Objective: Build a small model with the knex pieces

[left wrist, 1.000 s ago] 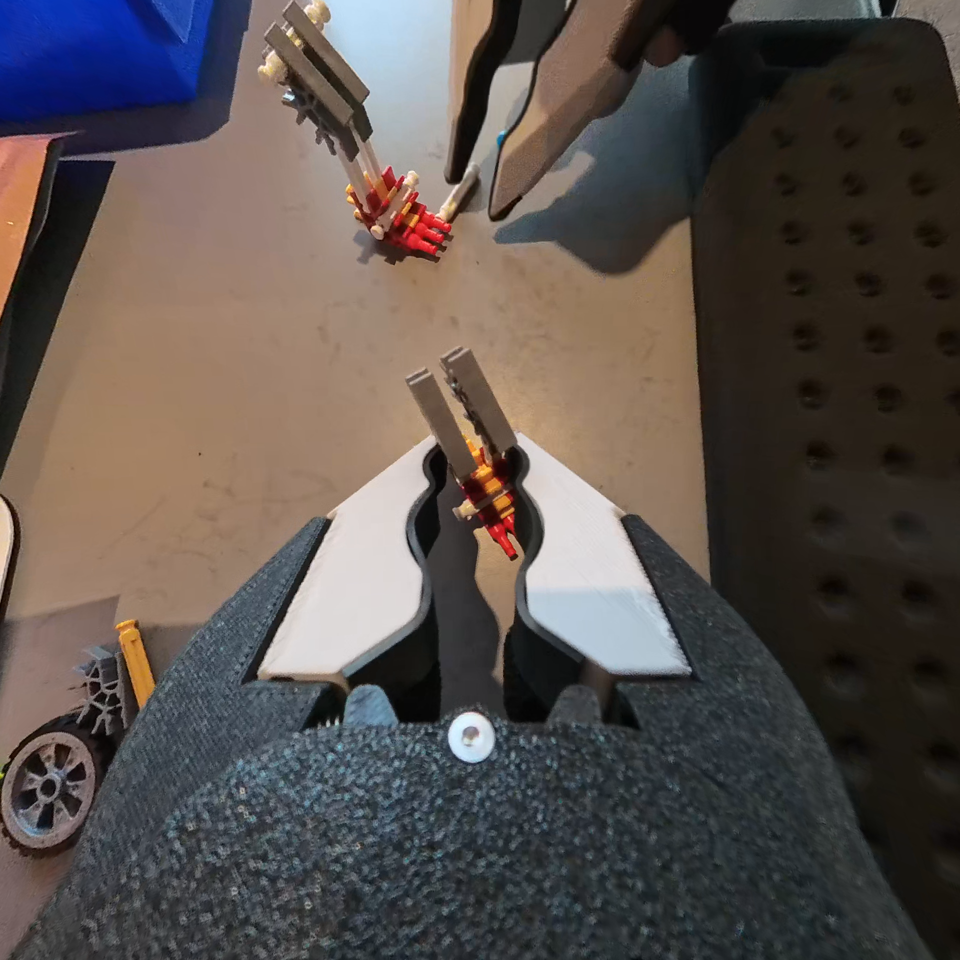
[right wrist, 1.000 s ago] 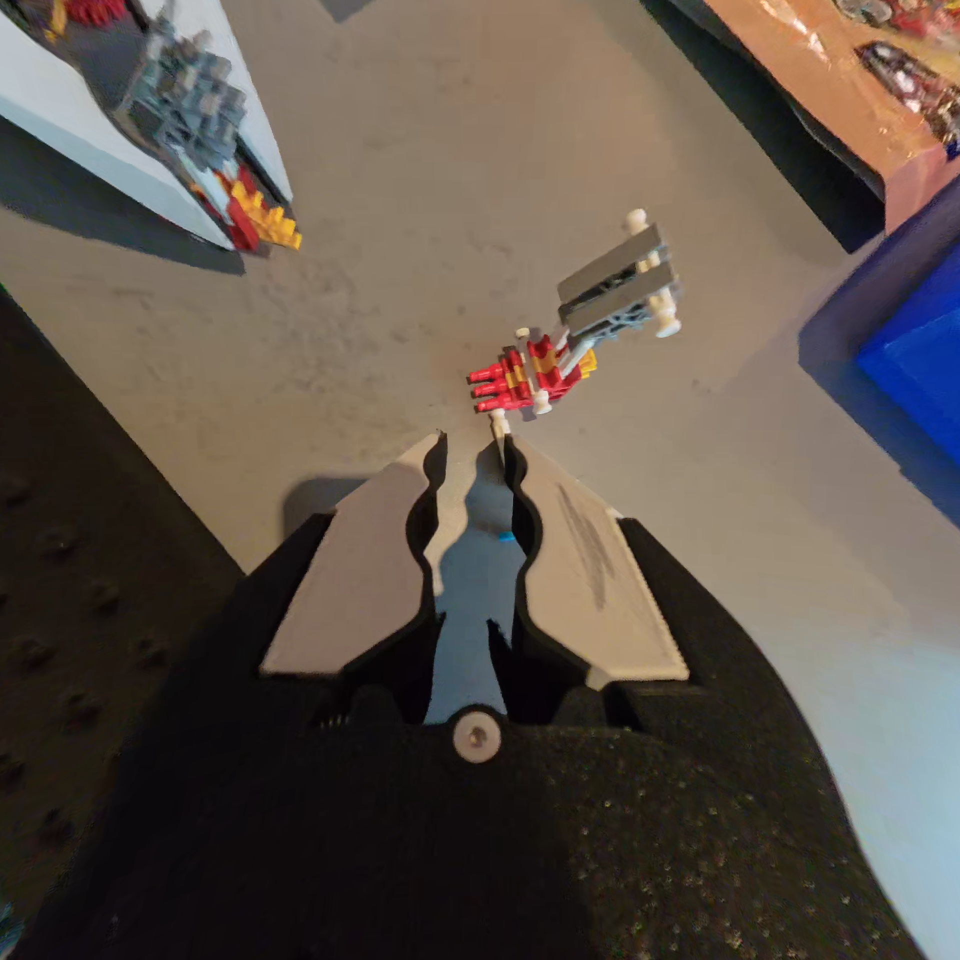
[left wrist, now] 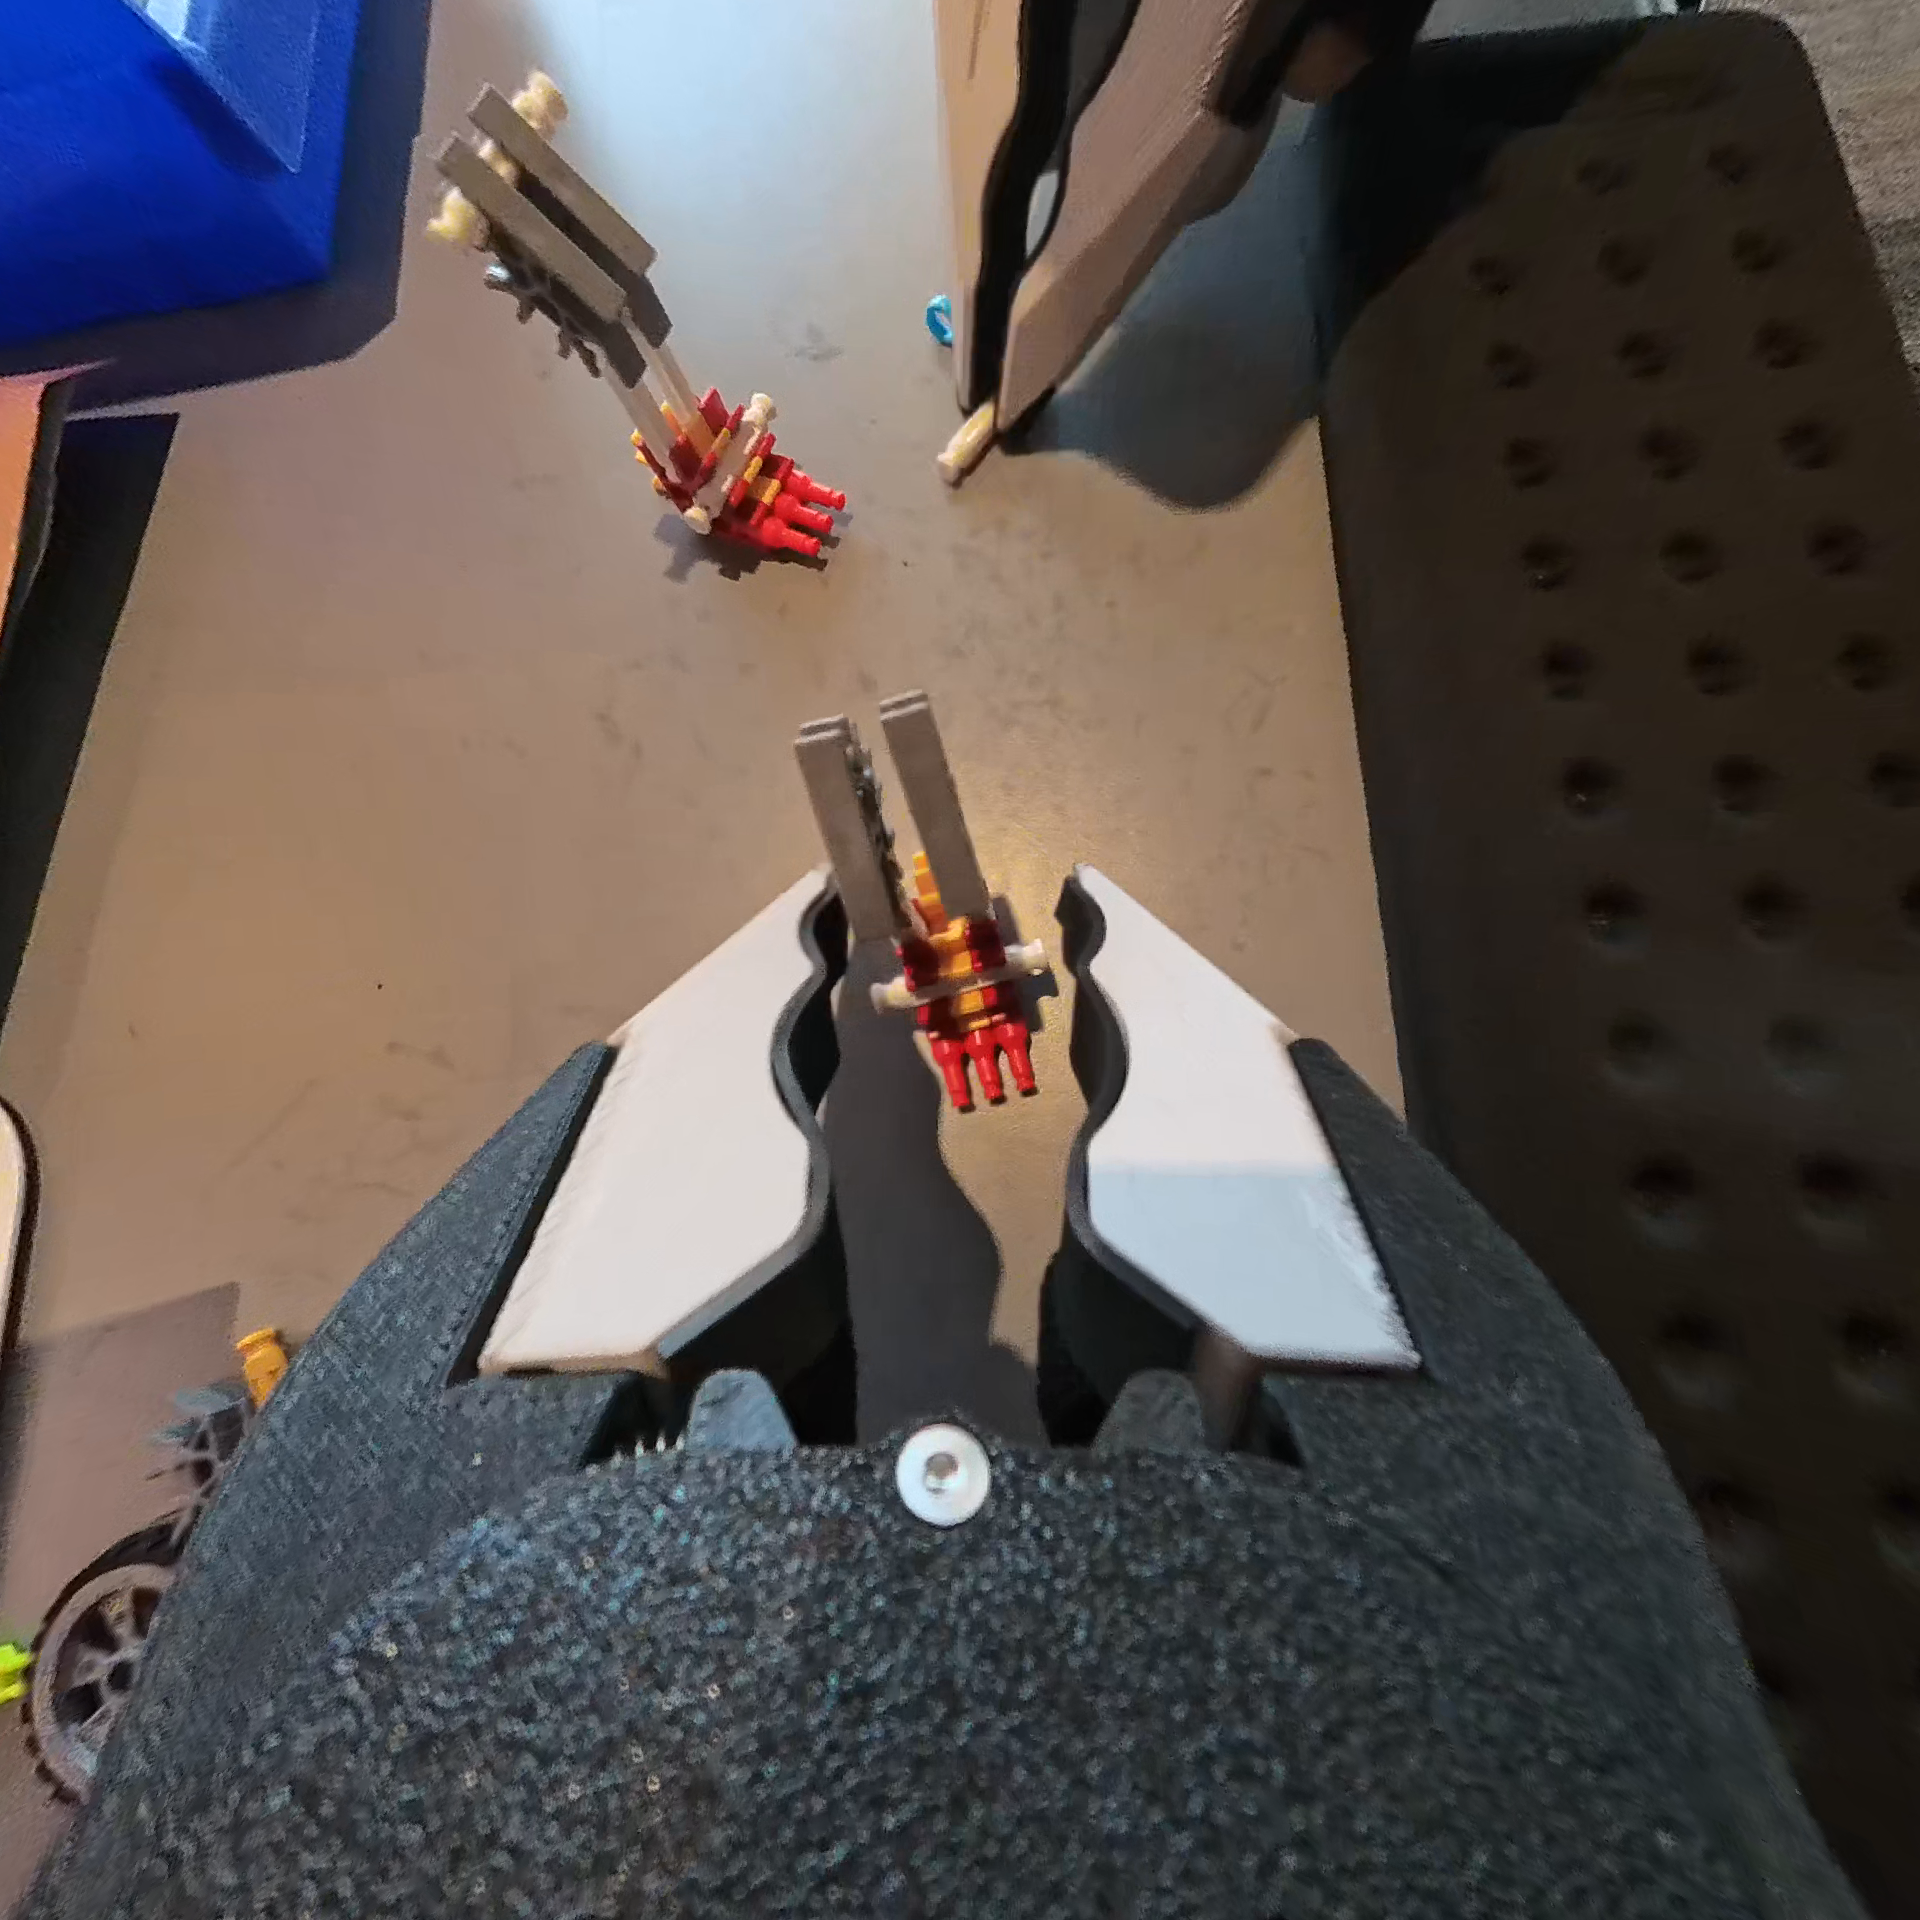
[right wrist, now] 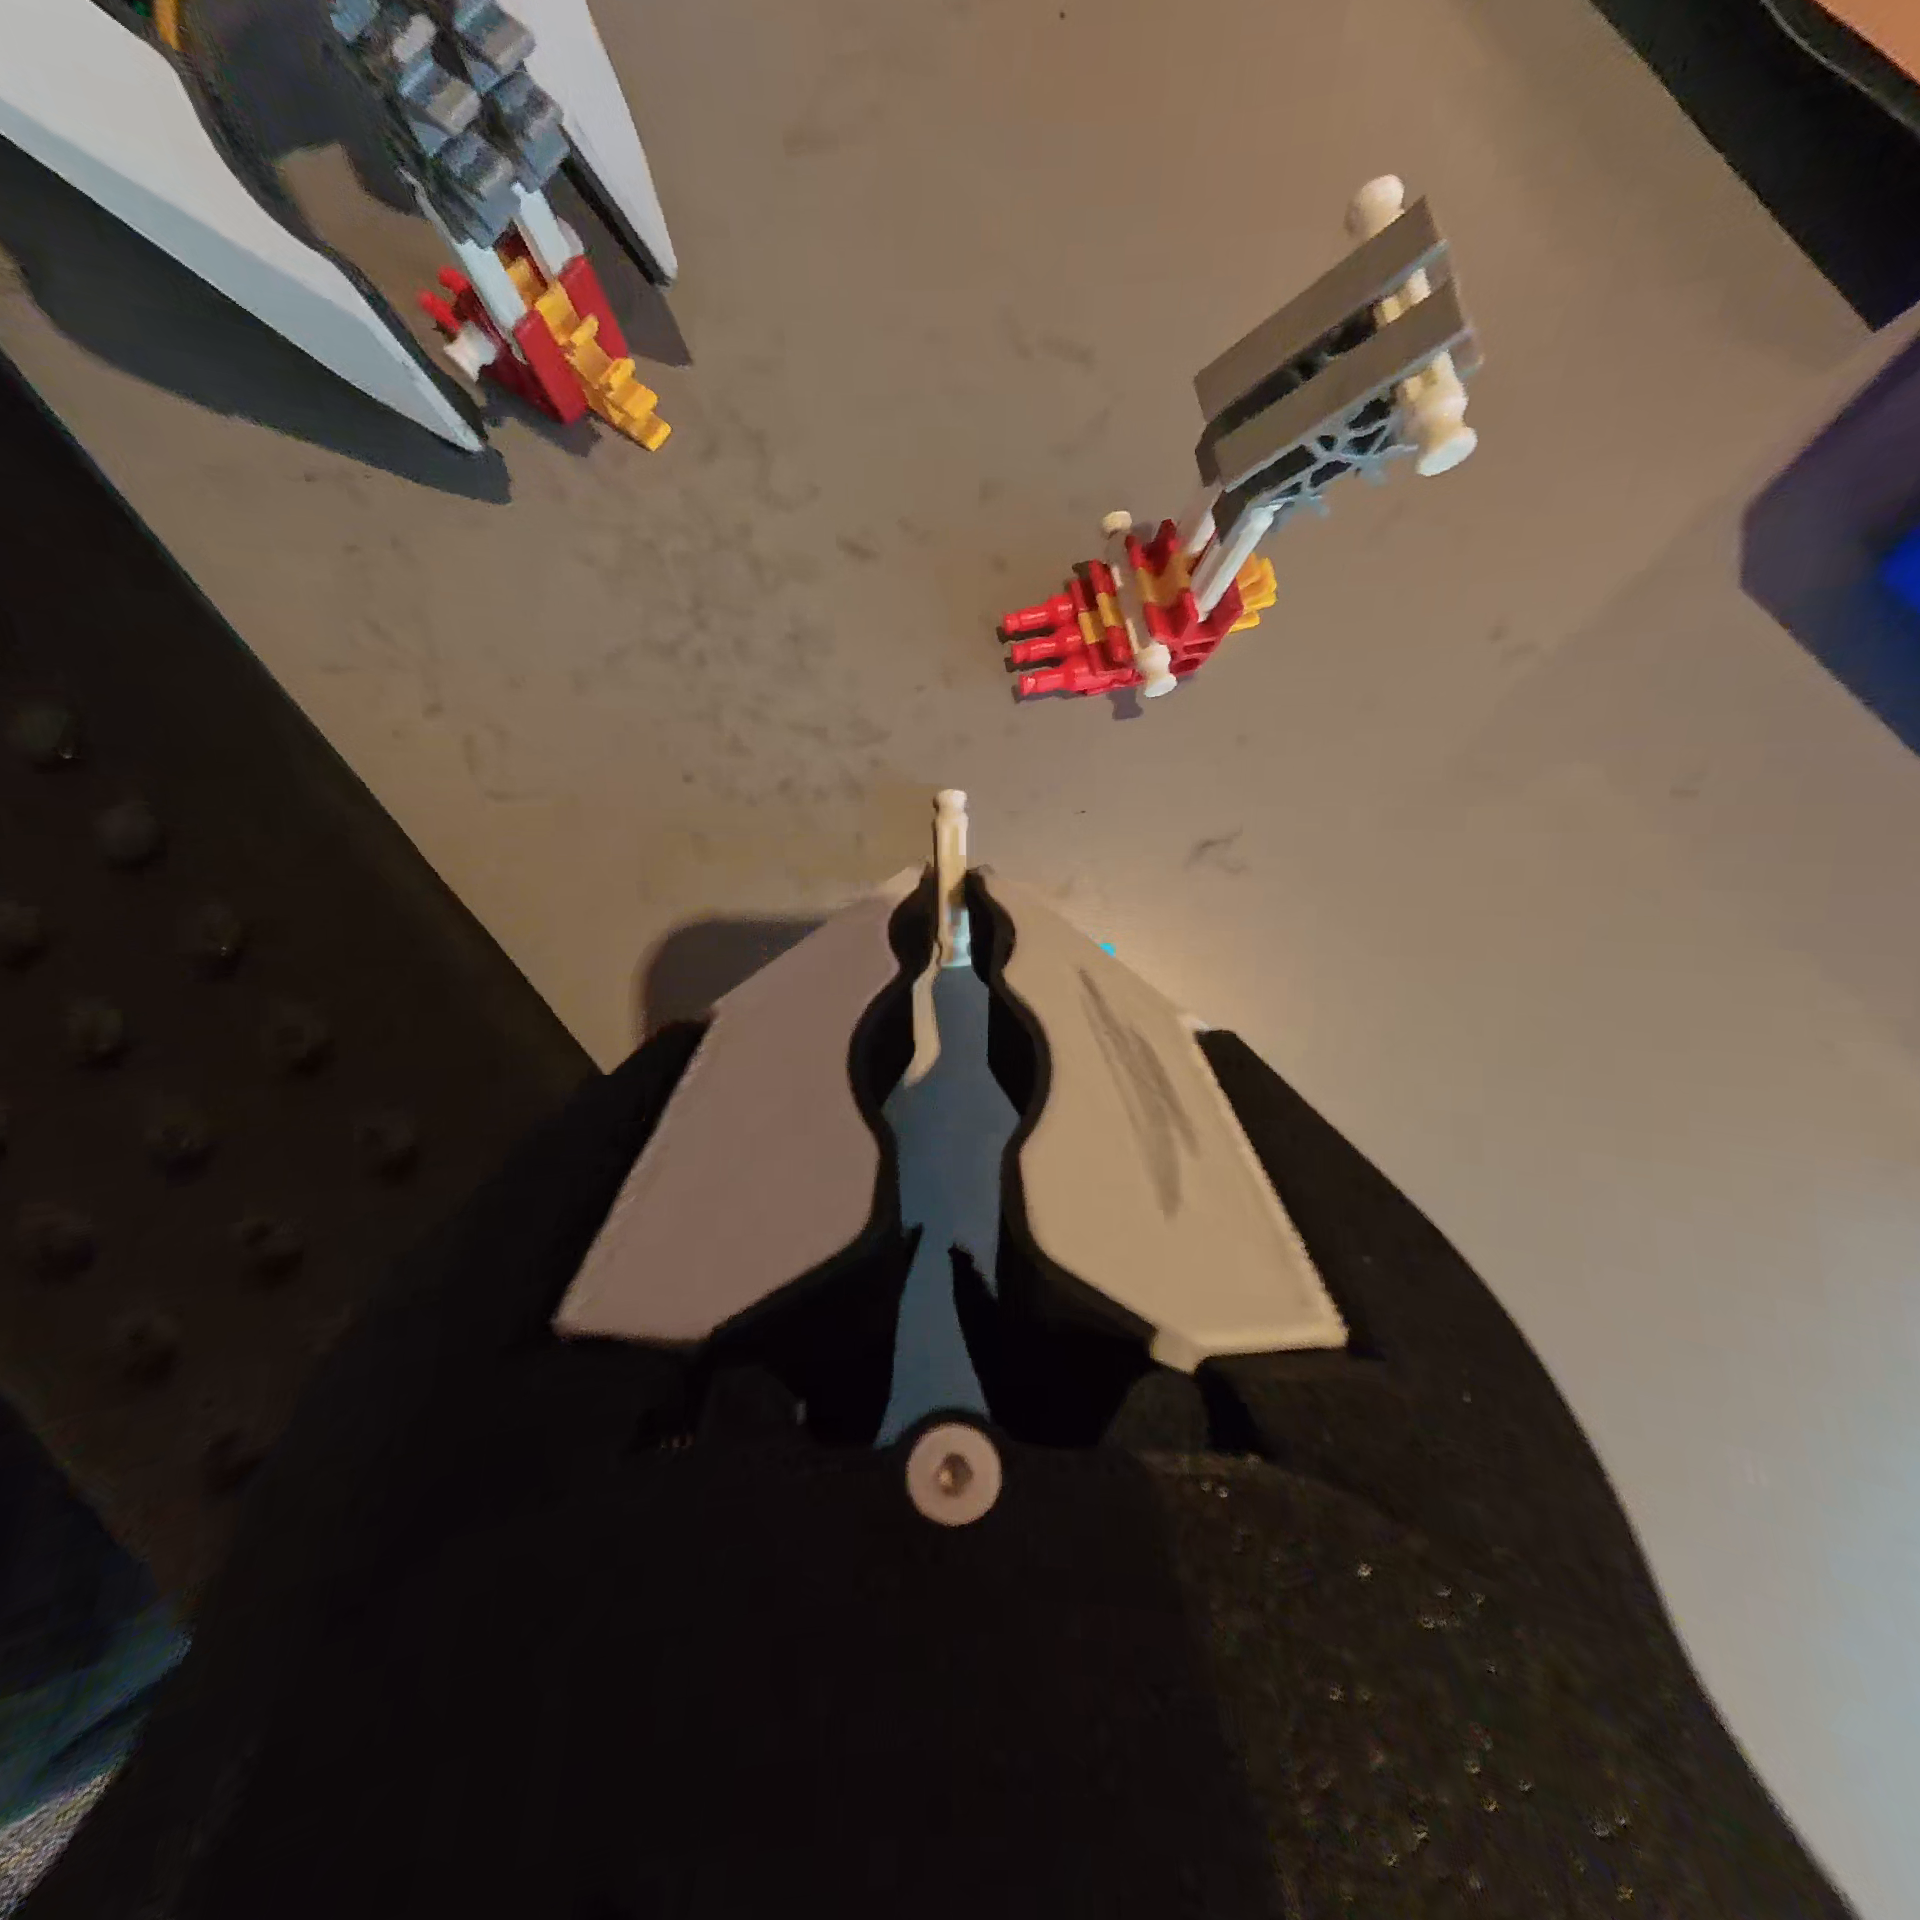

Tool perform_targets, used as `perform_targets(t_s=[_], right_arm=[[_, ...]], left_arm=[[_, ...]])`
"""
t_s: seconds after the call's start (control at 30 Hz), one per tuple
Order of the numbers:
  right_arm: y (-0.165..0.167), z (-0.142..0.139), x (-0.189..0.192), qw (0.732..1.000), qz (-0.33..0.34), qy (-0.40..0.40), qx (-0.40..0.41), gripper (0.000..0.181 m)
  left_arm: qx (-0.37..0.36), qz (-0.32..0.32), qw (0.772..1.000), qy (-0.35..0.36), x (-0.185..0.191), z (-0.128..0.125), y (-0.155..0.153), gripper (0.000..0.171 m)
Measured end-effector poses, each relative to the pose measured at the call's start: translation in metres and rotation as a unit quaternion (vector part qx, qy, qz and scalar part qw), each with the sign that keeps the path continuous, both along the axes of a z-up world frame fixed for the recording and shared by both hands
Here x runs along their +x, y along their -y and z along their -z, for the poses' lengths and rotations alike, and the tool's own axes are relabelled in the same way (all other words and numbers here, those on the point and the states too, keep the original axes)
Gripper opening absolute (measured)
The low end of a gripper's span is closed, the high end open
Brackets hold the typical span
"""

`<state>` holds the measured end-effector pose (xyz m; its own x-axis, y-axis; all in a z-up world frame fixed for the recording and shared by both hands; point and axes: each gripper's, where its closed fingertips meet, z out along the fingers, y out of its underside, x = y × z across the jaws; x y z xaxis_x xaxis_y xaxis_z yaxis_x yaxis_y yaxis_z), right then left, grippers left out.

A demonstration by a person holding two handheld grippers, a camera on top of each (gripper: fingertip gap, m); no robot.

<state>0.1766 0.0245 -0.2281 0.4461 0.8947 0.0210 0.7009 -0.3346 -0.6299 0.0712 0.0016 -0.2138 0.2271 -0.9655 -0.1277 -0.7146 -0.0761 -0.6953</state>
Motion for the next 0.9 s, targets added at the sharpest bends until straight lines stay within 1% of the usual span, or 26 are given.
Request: perform_targets(t_s=[0.1, 0.23, 0.33, 0.4, 0.43, 0.57, 0.63, 0.77, 0.9], right_arm=[[0.0, -0.001, -0.004, 1.0, 0.003, -0.01, 0.0, 0.004], [0.004, -0.011, -0.021, 0.998, 0.005, -0.058, -0.002, 0.004], [0.001, -0.036, -0.038, 0.992, 0.023, -0.127, 0.001, 0.004], [0.008, -0.057, -0.053, 0.982, 0.018, -0.185, -0.016, 0.004], [0.011, -0.063, -0.059, 0.979, 0.017, -0.201, -0.02, 0.004], [0.021, -0.076, -0.08, 0.97, 0.021, -0.24, -0.039, 0.004], [0.022, -0.077, -0.085, 0.967, 0.031, -0.248, -0.044, 0.004], [0.027, -0.069, -0.087, 0.969, 0.05, -0.239, -0.049, 0.004], [0.035, -0.062, -0.083, 0.969, 0.064, -0.231, -0.053, 0.004]], left_arm=[[0.015, -0.005, 1.0, 0.013, -0.003, -0.009, -0.002, 0.04], [0.044, -0.01, 0.998, 0.035, -0.002, -0.022, -0.004, 0.035], [0.06, -0.01, 0.997, 0.041, 0.001, -0.027, -0.002, 0.025], [0.078, -0.016, 0.996, 0.035, 0.003, -0.028, -0.004, 0.022], [0.088, -0.015, 0.995, 0.034, 0.004, -0.028, -0.005, 0.021], [0.129, -0.022, 0.991, 0.029, 0.009, -0.03, -0.006, 0.016], [0.146, -0.025, 0.989, 0.024, 0.012, -0.03, -0.006, 0.017], [0.187, -0.027, 0.982, -0.004, 0.014, -0.026, -0.007, 0.018], [0.2, -0.015, 0.98, -0.009, 0.02, -0.024, 0.0, 0.018]])
